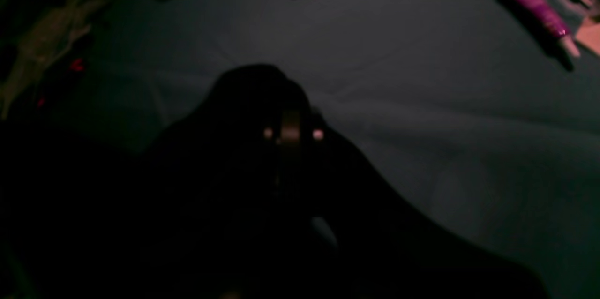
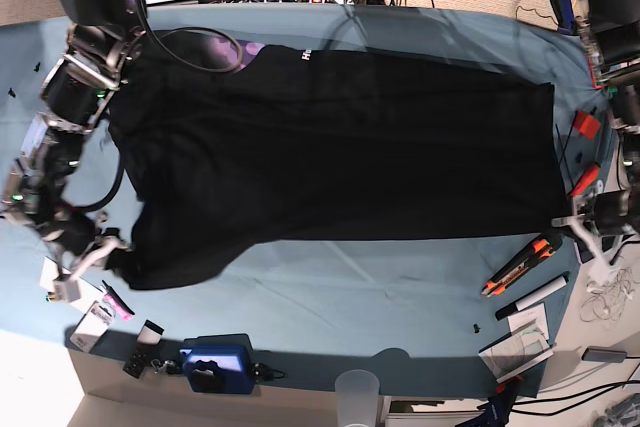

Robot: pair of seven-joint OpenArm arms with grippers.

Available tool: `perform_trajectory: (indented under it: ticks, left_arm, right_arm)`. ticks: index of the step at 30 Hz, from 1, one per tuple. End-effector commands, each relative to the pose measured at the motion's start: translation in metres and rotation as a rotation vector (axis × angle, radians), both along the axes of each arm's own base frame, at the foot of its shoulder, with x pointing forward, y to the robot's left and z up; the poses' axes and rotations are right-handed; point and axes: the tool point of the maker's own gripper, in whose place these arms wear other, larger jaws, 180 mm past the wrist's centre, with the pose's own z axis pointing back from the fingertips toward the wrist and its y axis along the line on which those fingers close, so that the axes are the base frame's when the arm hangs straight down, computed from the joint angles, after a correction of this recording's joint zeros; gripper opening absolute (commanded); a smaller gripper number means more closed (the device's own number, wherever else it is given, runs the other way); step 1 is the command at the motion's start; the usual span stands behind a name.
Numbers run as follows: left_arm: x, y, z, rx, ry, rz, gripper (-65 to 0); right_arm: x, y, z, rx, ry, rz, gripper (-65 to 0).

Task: Layout the t-shirt on the table in an organized manner, then fold the t-shirt properly
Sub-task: 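Fold the shirt lengthwise, pulling its side over toward the collar with both grippers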

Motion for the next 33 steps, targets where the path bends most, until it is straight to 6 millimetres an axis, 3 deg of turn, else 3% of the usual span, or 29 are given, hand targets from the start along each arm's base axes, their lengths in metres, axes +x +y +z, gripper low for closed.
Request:
perform_trajectory:
  ticks: [1,5,11,15,23,33]
  left_arm:
    - [0.009,0.007,0.021,-0.006,-0.052,0.004,-65.0]
    - [0.002,0.009,0.023,-0.067,-0.057,0.025,-65.0]
    - [-0.012,0.025,0.031,-0.191,-0.151,0.097,-65.0]
    - [-0.030,0.036,0.023,-0.234,-0.163,0.145,-65.0]
    - [-0.051,0.035,0.018,-0.322,-0.185,0.167,-65.0]
    - [-0.068,0.034,0.004,-0.333,-0.152,0.170,-65.0]
  right_arm:
    - [0.007,-0.004,0.032,0.007,-0.081,0.008,-65.0]
    - [-0.005,0.004,0.034,0.020,-0.073,0.056,-65.0]
    - [-0.033,-0.010,0.033,-0.050,-0.091,0.018,-65.0]
    - [-0.053,-0.017,0.030,-0.066,-0.102,-0.005,-65.0]
    - [-0.087,-0.017,0.000,-0.021,-0.040,-0.007,-65.0]
    - [-0.127,-0.036,-0.025,0.024,0.024,-0.077,-65.0]
